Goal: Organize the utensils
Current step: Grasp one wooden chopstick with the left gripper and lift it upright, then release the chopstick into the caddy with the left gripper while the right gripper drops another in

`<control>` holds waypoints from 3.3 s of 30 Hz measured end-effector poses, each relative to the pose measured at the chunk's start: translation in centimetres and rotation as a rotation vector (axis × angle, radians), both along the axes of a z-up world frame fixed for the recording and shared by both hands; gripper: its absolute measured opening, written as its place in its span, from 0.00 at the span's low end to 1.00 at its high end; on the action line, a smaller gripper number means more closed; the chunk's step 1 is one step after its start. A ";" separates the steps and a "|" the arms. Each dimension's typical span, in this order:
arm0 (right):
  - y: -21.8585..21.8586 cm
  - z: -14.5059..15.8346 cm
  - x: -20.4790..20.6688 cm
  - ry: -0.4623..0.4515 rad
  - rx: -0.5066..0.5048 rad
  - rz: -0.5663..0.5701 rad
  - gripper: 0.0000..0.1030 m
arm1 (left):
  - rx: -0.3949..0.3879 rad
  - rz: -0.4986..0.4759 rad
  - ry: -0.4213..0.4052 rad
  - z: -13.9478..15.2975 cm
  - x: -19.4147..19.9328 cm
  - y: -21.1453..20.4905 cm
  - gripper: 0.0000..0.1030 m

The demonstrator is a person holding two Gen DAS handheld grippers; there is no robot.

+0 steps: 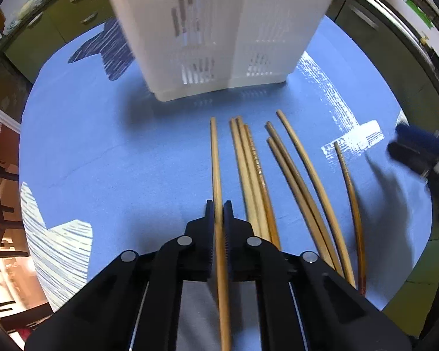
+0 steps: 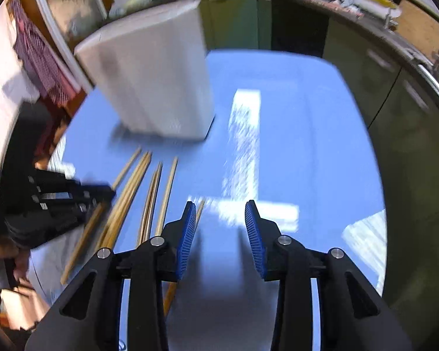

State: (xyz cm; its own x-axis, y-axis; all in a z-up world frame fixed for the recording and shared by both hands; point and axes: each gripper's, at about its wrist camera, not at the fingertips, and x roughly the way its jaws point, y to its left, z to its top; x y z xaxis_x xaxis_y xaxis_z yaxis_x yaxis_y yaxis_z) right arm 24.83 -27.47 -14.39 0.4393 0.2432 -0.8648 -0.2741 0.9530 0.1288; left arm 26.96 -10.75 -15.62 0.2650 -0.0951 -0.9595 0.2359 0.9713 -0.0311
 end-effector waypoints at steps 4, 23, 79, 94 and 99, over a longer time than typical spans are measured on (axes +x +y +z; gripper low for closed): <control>1.8 -2.3 0.1 0.138 -0.027 0.043 0.28 | -0.006 0.014 -0.073 1.5 -0.8 0.8 0.06; 5.3 -4.7 1.6 0.284 -0.145 0.002 0.06 | -0.082 0.036 -0.344 9.7 -5.9 6.7 0.06; -1.1 24.3 -2.9 -0.345 0.193 0.035 0.06 | -0.135 -0.012 -0.645 28.4 -3.8 4.5 0.06; -2.6 26.8 -1.0 -0.380 0.203 0.018 0.06 | -0.112 0.072 -0.612 24.8 4.4 3.5 0.06; -2.3 28.4 -0.3 -0.412 0.227 0.013 0.06 | -0.114 0.081 -0.580 22.9 4.4 4.6 0.30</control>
